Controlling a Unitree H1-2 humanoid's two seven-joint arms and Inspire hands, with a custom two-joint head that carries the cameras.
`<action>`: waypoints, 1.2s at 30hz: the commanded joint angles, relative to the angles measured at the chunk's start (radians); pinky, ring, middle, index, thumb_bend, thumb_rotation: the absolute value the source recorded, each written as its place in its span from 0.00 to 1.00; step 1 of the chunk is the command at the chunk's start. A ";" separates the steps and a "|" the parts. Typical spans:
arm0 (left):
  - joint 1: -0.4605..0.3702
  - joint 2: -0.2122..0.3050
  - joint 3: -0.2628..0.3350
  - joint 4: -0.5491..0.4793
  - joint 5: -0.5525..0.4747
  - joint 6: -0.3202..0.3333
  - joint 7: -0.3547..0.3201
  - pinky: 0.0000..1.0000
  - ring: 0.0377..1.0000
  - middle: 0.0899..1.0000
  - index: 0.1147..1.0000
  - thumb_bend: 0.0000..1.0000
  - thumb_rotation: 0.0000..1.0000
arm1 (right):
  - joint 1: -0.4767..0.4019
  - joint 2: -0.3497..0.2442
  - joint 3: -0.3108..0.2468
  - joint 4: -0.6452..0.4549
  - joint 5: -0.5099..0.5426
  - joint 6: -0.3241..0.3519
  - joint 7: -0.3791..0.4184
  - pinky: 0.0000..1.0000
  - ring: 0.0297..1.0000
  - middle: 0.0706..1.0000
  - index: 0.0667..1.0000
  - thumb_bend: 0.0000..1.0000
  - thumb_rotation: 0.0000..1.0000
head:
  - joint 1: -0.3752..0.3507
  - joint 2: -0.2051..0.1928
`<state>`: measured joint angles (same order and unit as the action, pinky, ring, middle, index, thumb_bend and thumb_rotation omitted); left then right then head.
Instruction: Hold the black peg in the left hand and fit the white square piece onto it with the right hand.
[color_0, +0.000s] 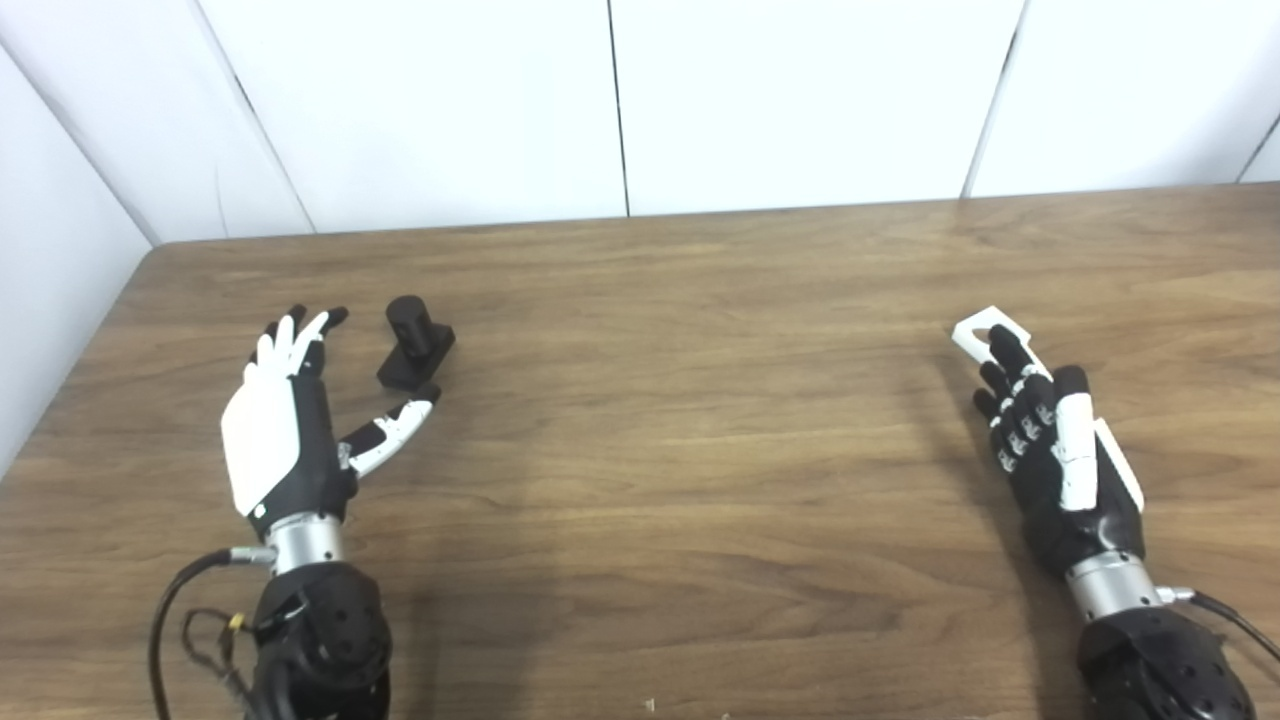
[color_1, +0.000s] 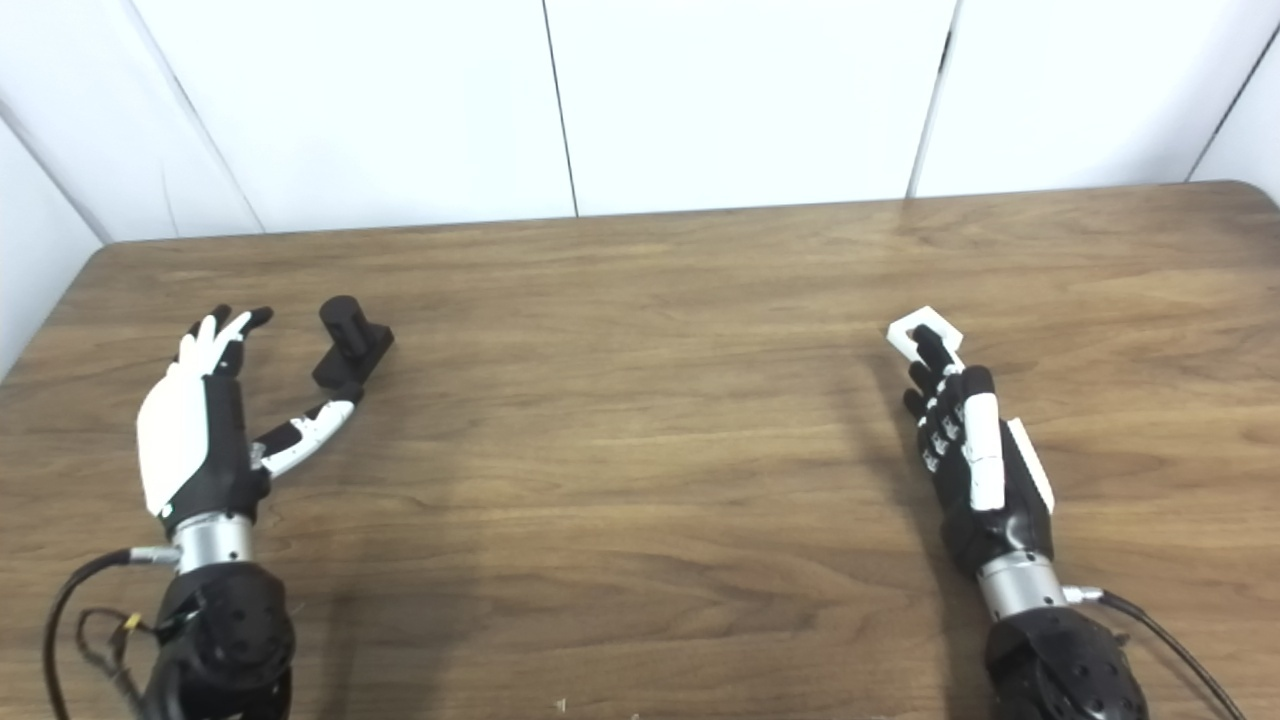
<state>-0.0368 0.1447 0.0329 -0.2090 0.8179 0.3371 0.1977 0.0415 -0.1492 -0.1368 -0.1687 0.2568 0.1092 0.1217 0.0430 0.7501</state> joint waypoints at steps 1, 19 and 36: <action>-0.046 0.029 -0.008 0.008 0.060 0.012 0.033 1.00 1.00 0.97 0.82 0.78 0.37 | -0.005 0.008 -0.002 0.005 0.009 -0.045 0.008 1.00 1.00 1.00 0.93 0.65 1.00 | 0.000 0.000; -0.169 0.084 -0.083 0.211 0.127 0.086 0.016 1.00 1.00 0.94 0.80 0.78 0.44 | -0.002 0.007 -0.008 0.008 0.005 -0.050 0.002 1.00 1.00 0.99 0.92 0.65 1.00 | -0.006 -0.023; -0.290 0.100 -0.109 0.388 0.109 0.084 0.061 1.00 1.00 0.93 0.79 0.77 0.48 | 0.003 0.001 -0.007 0.008 0.000 -0.052 0.006 1.00 1.00 0.99 0.92 0.64 1.00 | -0.006 -0.035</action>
<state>-0.2706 0.2128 -0.0757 0.1831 0.9255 0.4275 0.2226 0.0427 -0.1492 -0.1422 -0.1665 0.2549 0.0999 0.1204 0.0353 0.7148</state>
